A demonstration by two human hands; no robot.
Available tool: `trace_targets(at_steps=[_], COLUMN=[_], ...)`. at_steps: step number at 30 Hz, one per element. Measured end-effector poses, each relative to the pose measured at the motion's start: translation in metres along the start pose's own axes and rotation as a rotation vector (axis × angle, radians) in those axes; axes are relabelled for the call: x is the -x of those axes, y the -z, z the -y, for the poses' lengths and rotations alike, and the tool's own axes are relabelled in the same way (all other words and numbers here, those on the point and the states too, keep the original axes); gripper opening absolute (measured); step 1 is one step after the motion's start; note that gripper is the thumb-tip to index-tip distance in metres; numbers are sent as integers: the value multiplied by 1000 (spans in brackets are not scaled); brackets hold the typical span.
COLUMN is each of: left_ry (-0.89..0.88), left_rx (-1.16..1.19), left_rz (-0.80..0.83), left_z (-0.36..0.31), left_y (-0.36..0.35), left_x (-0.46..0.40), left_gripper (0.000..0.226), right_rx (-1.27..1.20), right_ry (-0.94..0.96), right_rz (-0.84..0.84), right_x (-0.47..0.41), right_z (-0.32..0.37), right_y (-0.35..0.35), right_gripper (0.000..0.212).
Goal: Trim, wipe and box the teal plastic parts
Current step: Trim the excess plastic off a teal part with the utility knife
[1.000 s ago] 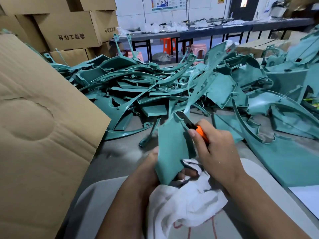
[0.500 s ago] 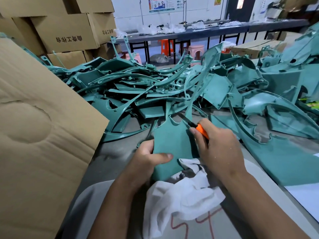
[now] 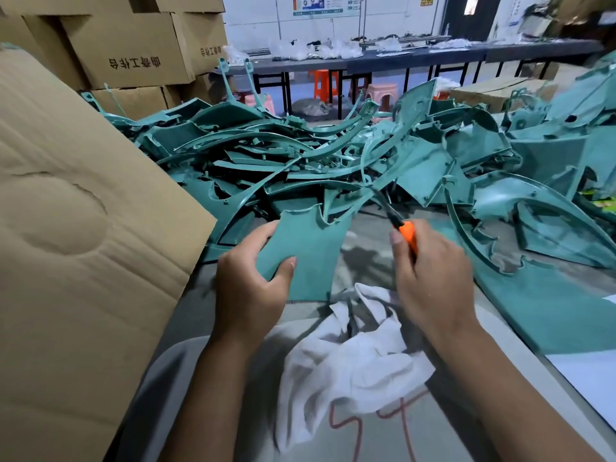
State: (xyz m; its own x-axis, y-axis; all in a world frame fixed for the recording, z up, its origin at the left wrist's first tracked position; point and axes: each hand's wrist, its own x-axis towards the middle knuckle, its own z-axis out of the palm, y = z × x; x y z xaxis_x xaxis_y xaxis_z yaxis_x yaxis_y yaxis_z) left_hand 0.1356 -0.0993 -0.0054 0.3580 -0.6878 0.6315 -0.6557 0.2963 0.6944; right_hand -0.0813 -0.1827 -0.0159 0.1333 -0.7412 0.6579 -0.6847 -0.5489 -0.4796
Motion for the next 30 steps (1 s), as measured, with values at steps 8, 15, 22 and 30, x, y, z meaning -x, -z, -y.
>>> trace_targets(at_steps=[8,15,22,30], left_ry=[-32,-40,19,95], left_rx=[-3,17,27,70], left_rz=[43,117,164,147], left_z=[-7,-14,-11,0], left_y=[3,8,12,11], left_x=[0,-4,-4,-5], left_gripper=[53,51,52,57], right_rx=[98,213,230,201], right_ry=[52,-118,-195,-176], right_rz=[142,-104,-338,-91], right_x=[0,-10,-12,-10], right_z=[5,-13,-23,-26], right_y=[-9,8,20,6], right_gripper=[34,31,24,30])
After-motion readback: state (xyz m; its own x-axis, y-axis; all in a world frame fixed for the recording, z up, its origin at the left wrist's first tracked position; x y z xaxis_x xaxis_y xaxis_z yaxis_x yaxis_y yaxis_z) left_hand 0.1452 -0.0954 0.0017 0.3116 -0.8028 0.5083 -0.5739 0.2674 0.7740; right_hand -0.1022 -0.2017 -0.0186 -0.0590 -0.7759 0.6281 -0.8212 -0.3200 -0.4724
